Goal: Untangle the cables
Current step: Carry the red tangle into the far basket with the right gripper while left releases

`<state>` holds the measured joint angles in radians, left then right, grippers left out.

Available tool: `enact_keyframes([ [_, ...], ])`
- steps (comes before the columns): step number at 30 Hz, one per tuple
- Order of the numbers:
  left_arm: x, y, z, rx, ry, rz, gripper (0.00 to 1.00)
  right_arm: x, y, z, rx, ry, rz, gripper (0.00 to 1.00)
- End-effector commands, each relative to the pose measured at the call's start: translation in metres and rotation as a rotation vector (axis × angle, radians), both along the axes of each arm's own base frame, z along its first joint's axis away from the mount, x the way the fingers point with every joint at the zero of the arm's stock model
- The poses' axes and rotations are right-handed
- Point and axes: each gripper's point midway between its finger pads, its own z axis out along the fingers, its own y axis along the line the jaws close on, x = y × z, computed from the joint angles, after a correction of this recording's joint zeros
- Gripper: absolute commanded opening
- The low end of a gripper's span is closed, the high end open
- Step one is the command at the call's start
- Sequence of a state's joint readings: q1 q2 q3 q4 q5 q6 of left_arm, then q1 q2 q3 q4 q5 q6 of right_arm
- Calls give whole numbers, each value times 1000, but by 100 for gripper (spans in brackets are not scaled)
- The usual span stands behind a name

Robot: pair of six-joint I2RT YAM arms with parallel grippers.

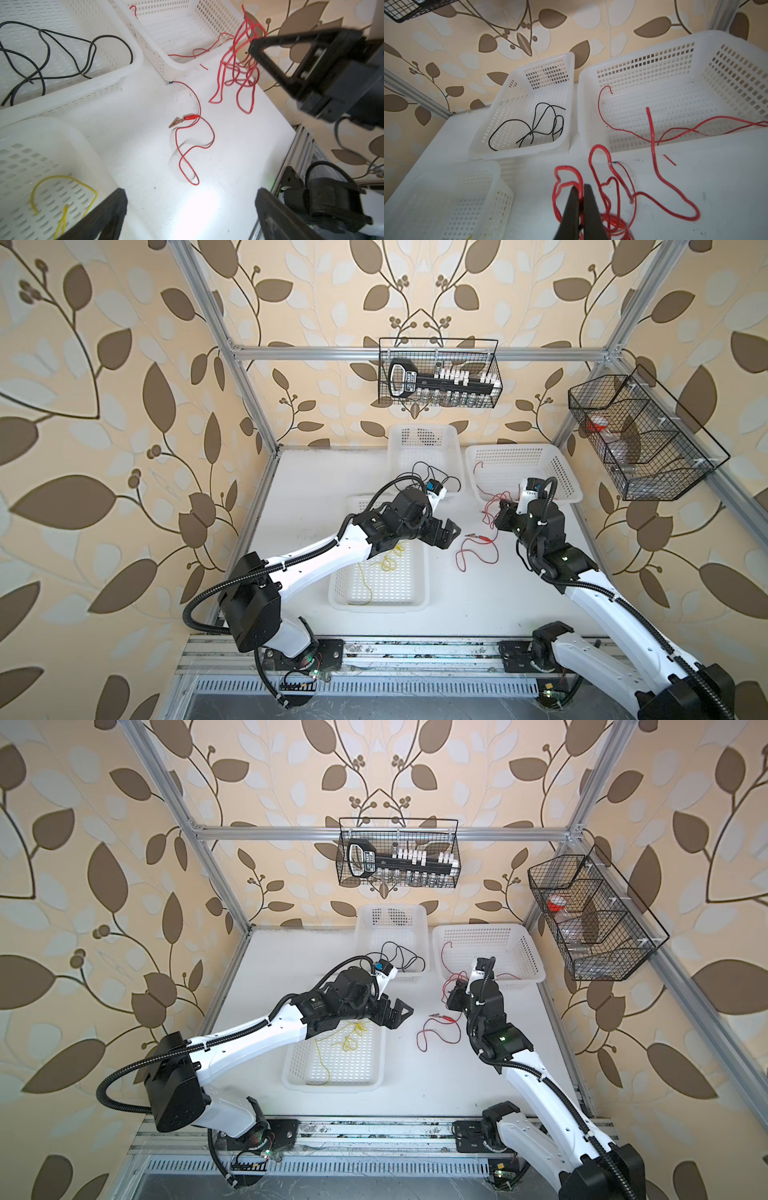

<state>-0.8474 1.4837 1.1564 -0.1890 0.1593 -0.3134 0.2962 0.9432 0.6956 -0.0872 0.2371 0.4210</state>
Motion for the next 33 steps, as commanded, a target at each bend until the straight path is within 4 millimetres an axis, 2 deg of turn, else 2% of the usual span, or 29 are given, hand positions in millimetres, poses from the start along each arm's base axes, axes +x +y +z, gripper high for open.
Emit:
enact_keyframes([
  [1,0,3,13,-36,-39,8,99,13,-17,24,-38,-62,-98,0],
  [6,1,-9,-1,-14,-11,3,99,44,-37,27,-58,-69,-197,0],
  [9,-3,-19,-8,30,-25,-15,99,69,-49,24,-54,-55,-234,0],
  [13,-3,-33,-21,94,-23,-28,99,104,-55,13,-77,-8,-238,0],
  [17,-1,-44,-34,191,-29,-26,97,126,-57,-3,-100,26,-242,0],
  [25,-6,-66,-62,313,6,-57,94,146,-61,-53,-79,128,-224,0],
  [29,-9,-68,-78,334,42,-60,93,150,-60,-75,-61,181,-207,0],
  [33,-8,-63,-90,374,53,-49,93,150,-58,-85,-57,221,-195,2],
])
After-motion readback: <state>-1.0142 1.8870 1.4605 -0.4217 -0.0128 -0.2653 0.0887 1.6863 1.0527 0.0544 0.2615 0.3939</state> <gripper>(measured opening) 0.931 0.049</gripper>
